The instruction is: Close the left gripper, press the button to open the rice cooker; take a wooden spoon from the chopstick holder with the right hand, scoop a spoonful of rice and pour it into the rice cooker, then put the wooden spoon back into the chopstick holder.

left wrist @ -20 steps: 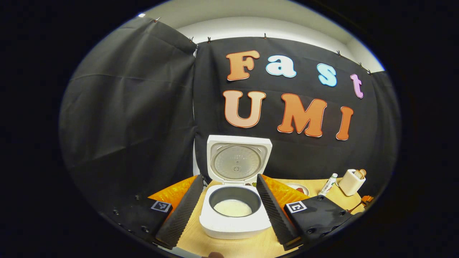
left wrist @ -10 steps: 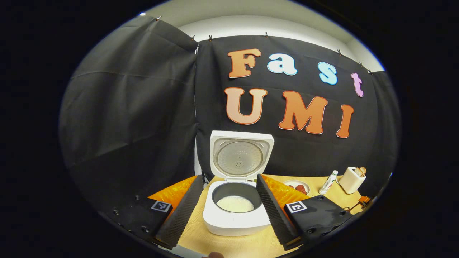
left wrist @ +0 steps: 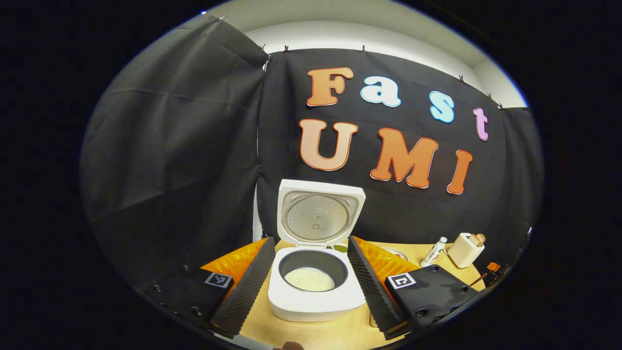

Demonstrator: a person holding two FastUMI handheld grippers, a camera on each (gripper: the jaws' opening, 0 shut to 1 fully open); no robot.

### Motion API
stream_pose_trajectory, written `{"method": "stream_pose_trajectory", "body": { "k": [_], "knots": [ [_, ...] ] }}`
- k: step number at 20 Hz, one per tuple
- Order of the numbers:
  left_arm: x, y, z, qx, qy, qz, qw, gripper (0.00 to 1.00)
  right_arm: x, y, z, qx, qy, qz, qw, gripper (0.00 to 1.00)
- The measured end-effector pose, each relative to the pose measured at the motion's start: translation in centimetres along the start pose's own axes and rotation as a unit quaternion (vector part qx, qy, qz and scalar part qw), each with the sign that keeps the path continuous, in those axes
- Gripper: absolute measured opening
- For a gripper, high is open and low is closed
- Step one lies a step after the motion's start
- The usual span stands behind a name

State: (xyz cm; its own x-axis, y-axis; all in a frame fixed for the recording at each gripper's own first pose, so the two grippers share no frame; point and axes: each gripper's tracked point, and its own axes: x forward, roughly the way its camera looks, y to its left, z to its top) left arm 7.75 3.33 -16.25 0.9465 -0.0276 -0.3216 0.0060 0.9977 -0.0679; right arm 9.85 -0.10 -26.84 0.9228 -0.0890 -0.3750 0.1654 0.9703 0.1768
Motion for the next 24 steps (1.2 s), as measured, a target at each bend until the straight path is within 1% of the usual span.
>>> {"method": "stream_pose_trajectory", "body": {
  "k": [3, 5, 7, 10, 13, 14, 17, 20, 21, 24],
  "knots": [
    [2.6, -1.4, 2.7, -0.002, -0.004, -0.023, 1.0, 1.0, -1.4, 1.6, 1.4, -0.016, -0.012, 0.009, 1.0, 0.94],
    [4.6, -2.1, 4.7, -0.014, -0.001, -0.034, 0.999, 1.0, -2.8, 3.6, 1.3, -0.021, -0.012, 0.035, 0.999, 0.94],
    [6.0, -2.4, 6.3, -0.024, -0.007, -0.038, 0.999, 1.0, -3.2, 4.5, 0.9, -0.026, -0.005, 0.047, 0.999, 0.95],
    [9.1, -2.4, 8.5, 0.003, -0.015, -0.033, 0.999, 1.0, -4.1, 5.5, 0.4, -0.018, 0.004, 0.064, 0.998, 0.95],
    [11.9, -3.7, 9.3, 0.0, -0.003, -0.042, 0.999, 1.0, -4.4, 5.5, -0.3, -0.017, 0.011, 0.066, 0.998, 0.95],
    [11.0, -3.3, 10.1, 0.002, -0.001, -0.041, 0.999, 1.0, -4.5, 5.5, -0.3, -0.012, 0.012, 0.066, 0.998, 0.95],
    [14.4, -3.3, 10.9, 0.014, 0.01, -0.031, 0.999, 1.0, -4.6, 5.2, -0.3, 0.006, 0.014, 0.066, 0.998, 0.95],
    [18.2, -4.3, 11.0, -0.01, 0.036, -0.036, 0.999, 1.0, -4.7, 5.0, 0.0, 0.02, 0.012, 0.065, 0.998, 0.94],
    [19.7, -4.5, 10.7, -0.009, 0.045, -0.034, 0.998, 1.0, -4.6, 4.9, -0.1, 0.023, 0.012, 0.063, 0.998, 0.95],
    [23.2, -4.8, 9.8, 0.023, 0.07, -0.028, 0.997, 1.0, -5.2, 4.5, -0.8, 0.024, 0.017, 0.056, 0.998, 0.95]
  ]
}}
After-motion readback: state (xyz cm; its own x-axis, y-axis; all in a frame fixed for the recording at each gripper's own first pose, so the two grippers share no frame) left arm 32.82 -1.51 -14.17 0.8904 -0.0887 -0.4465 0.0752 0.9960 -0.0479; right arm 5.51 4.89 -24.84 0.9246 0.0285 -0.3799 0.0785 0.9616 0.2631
